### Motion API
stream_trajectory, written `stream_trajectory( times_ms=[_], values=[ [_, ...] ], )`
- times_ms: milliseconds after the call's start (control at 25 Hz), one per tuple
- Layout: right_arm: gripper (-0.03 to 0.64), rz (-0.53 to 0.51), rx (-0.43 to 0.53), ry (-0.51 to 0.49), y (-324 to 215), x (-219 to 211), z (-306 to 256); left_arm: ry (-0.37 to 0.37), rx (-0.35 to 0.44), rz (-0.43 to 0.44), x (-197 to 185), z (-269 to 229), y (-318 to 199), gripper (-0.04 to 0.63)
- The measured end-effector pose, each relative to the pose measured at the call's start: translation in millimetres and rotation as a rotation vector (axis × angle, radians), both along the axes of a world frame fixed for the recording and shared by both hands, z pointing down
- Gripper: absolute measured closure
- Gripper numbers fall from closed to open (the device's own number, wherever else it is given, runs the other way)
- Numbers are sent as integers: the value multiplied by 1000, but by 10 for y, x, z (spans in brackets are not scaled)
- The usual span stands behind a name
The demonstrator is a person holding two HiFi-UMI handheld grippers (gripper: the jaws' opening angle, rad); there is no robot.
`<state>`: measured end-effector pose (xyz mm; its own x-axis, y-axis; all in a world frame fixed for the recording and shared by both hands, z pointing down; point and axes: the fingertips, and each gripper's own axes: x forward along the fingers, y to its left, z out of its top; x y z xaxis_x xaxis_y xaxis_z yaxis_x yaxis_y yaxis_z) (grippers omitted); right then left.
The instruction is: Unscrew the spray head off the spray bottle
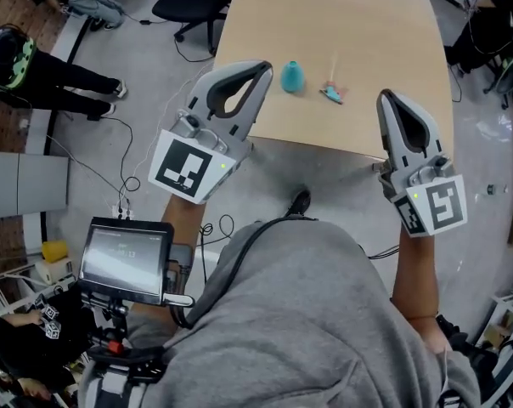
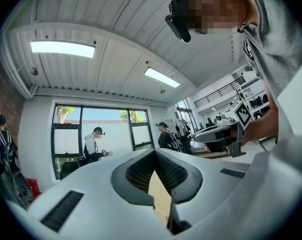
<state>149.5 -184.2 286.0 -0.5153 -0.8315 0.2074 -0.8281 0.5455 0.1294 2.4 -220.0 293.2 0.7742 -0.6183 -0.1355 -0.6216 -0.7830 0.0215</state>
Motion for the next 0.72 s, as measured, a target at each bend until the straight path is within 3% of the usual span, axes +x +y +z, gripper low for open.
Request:
stream_trajectory(
  times_ms=[600, 720],
  values=[
    [612, 45, -10, 36, 144, 196, -48, -1, -59, 10, 104, 142, 147, 592],
    [612, 52, -10, 40, 175, 222, -59, -36, -75, 20, 127, 235, 190, 592]
  ],
)
